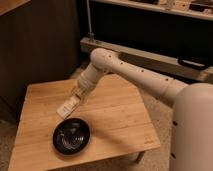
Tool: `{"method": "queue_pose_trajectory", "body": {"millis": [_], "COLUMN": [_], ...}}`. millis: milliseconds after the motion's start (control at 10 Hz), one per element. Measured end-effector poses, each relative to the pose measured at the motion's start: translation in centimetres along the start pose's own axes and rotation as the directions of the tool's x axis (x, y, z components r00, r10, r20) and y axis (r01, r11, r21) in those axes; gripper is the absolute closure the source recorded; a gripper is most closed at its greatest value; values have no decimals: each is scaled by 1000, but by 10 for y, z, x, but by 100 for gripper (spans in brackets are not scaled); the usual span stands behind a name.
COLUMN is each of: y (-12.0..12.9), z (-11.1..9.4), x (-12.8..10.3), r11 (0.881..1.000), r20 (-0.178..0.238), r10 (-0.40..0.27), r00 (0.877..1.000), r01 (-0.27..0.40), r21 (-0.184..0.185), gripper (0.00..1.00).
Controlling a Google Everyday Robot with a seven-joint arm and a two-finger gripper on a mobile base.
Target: Place the bottle in the ceramic bowl
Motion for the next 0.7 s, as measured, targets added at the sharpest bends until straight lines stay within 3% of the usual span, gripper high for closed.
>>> {"method": "queue_pose_trajectory", "body": {"millis": [300,700], "y": [27,38], "z": [-11,-5], "x": [-28,-60], "r11": [999,992], "r20": [-39,-39], "r10": [-42,-117], "r00": [998,992], "r01": [42,115], "r21": [-8,-56], "gripper": [100,100]}}
